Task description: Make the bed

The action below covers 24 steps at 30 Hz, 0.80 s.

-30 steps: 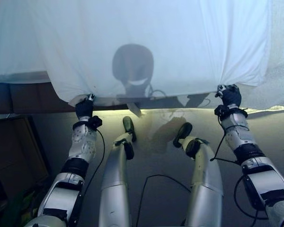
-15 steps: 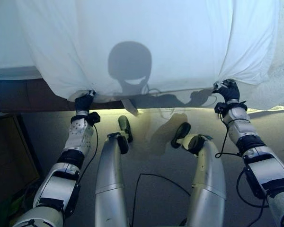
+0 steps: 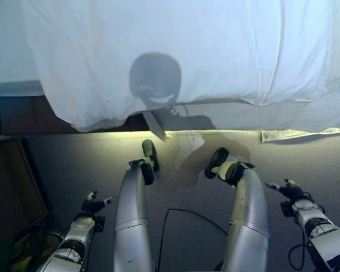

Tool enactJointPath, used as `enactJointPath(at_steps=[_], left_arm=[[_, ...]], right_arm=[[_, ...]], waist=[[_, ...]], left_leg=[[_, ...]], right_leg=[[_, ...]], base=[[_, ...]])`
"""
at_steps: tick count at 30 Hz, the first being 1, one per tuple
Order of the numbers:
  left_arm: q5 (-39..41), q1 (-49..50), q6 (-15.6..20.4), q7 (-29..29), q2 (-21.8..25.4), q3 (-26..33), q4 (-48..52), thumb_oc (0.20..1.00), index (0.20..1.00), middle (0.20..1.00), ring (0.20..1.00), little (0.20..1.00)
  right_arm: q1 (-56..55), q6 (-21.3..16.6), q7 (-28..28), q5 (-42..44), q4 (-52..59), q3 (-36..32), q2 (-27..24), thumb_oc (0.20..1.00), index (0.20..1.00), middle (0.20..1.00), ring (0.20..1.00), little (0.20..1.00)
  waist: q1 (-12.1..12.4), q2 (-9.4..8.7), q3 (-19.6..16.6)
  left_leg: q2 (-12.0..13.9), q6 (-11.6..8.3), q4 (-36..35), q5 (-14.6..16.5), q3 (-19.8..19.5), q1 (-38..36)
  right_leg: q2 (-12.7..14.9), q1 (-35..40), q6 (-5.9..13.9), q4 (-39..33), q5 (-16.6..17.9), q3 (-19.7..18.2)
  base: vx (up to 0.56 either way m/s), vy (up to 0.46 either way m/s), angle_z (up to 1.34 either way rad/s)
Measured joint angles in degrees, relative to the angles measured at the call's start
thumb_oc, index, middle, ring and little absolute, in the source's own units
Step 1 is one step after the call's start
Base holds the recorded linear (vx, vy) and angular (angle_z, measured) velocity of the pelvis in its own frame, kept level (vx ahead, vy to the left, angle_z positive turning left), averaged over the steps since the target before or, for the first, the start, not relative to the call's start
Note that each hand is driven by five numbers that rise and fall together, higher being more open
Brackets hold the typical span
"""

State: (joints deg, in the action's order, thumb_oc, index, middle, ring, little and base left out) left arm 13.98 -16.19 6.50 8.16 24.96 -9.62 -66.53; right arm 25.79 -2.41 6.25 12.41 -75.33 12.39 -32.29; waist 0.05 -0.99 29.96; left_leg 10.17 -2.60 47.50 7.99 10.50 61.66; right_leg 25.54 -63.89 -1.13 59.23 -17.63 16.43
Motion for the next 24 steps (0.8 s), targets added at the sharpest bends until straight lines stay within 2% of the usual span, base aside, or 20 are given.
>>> enactJointPath(at_steps=[4, 5, 7, 9, 11, 12, 14, 16, 18, 19, 24], left_arm=[[-2.15, 0.24, 0.07, 0.0, -0.84, 1.97, 0.68, 1.0, 1.0, 1.0, 1.0, 1.0], [-2.09, 1.26, 0.17, 1.97, -1.98, 5.34, 3.02, 1.0, 1.0, 1.0, 1.0, 1.0], [-2.1, 2.36, 1.05, 3.45, -2.48, 6.05, 4.56, 1.0, 1.0, 1.0, 1.0, 1.0], [-0.35, 7.0, 2.69, 9.03, -4.84, 13.51, 17.88, 1.0, 1.0, 1.0, 1.0, 1.0], [2.13, 7.5, 5.96, 13.7, -5.11, 14.46, 22.23, 1.0, 1.0, 1.0, 1.0, 1.0], [4.07, 8.93, 6.73, 16.58, -6.64, 17.66, 28.22, 1.0, 1.0, 1.0, 1.0, 1.0], [4.86, 11.04, 9.94, 19.31, -6.42, 17.59, 34.73, 1.0, 1.0, 1.0, 1.0, 1.0], [4.79, 12.61, 12.75, 22.18, -5.86, 20.04, 43.93, 1.0, 1.0, 1.0, 1.0, 1.0], [4.72, 13.89, 13.86, 23.34, -6.0, 21.43, 48.57, 1.0, 1.0, 1.0, 1.0, 1.0], [4.32, 14.23, 14.97, 23.9, -5.64, 21.34, 49.21, 1.0, 1.0, 1.0, 1.0, 1.0], [-6.76, 16.55, 13.93, 28.55, -6.19, 22.97, 57.8, 1.0, 1.0, 1.0, 1.0, 1.0]], right_arm=[[-1.48, 0.21, 0.8, -0.75, 0.47, -1.51, 0.0, 1.0, 1.0, 1.0, 1.0, 1.0], [-2.88, 0.14, 2.62, -0.62, 3.97, -3.92, 0.36, 1.0, 1.0, 1.0, 1.0, 1.0], [-3.91, -0.81, 3.82, -0.51, 5.43, -4.26, 0.43, 1.0, 1.0, 1.0, 1.0, 1.0], [-7.6, -2.03, 7.98, 2.17, 16.43, -11.22, 2.34, 1.0, 1.0, 1.0, 1.0, 1.0], [-8.47, -3.89, 10.77, 4.36, 21.79, -12.22, 4.34, 1.0, 1.0, 1.0, 1.0, 1.0], [-10.57, -4.59, 12.53, 5.55, 28.92, -13.65, 6.04, 1.0, 1.0, 1.0, 1.0, 1.0], [-12.32, -7.18, 13.83, 5.6, 34.51, -13.62, 6.91, 1.0, 1.0, 1.0, 1.0, 1.0], [-14.25, -9.37, 16.54, 5.71, 44.79, -16.29, 7.5, 1.0, 1.0, 1.0, 1.0, 1.0], [-16.08, -10.54, 18.28, 5.0, 48.69, -19.26, 9.36, 1.0, 1.0, 1.0, 1.0, 1.0], [-17.3, -11.04, 19.68, 4.28, 49.65, -19.18, 8.95, 1.0, 1.0, 1.0, 1.0, 1.0], [-21.72, -11.05, 23.65, 1.11, 58.95, -22.8, 10.8, 1.0, 1.0, 1.0, 1.0, 1.0]], waist=[[0.49, -0.02, 0.02], [0.51, -0.05, 0.04], [0.56, -0.32, -0.17], [0.41, -0.6, 0.18], [0.68, -0.66, 0.25], [0.85, -0.67, 0.26], [0.92, -0.62, -0.24], [1.02, -0.08, -1.88], [0.97, -0.12, -3.34], [0.91, 0.05, -6.53], [0.98, 1.5, -11.44]], left_leg=[[-0.53, 0.35, -6.16, -1.09, 0.6, -6.66], [-0.64, 0.05, -9.23, -2.46, 0.78, -10.29], [-0.89, 0.34, -11.33, -3.12, 1.57, -13.61], [-1.49, -0.2, -15.51, -4.62, 2.06, -18.39], [-2.07, -0.64, -20.42, -5.67, 2.24, -25.47], [-2.28, -1.25, -24.04, -6.68, 2.43, -31.12], [-2.39, -1.69, -28.69, -7.91, 2.91, -38.26], [-2.38, -2.17, -33.83, -8.7, 3.37, -46.07], [-2.39, -2.37, -36.33, -8.94, 3.45, -50.08], [-2.55, -2.49, -37.29, -8.84, 3.47, -50.41], [-3.62, -2.33, -41.31, -9.24, 3.49, -55.79]], right_leg=[[-1.31, 6.81, 1.05, -6.33, 1.78, 1.28], [-1.92, 10.57, 1.51, -9.37, 3.06, 2.21], [-2.26, 13.47, 1.93, -11.34, 4.22, 2.4], [-2.76, 18.03, 2.75, -14.9, 5.42, 3.23], [-3.61, 24.84, 2.82, -18.76, 6.38, 4.11], [-4.47, 30.17, 3.33, -22.06, 6.94, 4.8], [-5.7, 37.0, 3.98, -26.13, 7.8, 5.59], [-7.28, 44.9, 4.82, -31.14, 8.89, 6.83], [-7.93, 49.16, 5.24, -33.99, 9.53, 8.07], [-8.06, 49.85, 5.69, -35.37, 9.55, 8.57], [-8.75, 56.75, 7.26, -41.39, 11.62, 10.77]], base=[[-0.02, 0.016, -0.09], [0.01, -0.002, -0.1], [0.01, -0.003, -0.03], [0.02, -0.008, 0.0], [0.1, -0.034, 0.01], [0.1, -0.026, -0.04], [0.12, -0.021, -0.09], [0.24, -0.019, -0.06], [0.16, -0.023, -0.02], [0.17, -0.027, 0.04], [0.1, -0.017, 0.08]])
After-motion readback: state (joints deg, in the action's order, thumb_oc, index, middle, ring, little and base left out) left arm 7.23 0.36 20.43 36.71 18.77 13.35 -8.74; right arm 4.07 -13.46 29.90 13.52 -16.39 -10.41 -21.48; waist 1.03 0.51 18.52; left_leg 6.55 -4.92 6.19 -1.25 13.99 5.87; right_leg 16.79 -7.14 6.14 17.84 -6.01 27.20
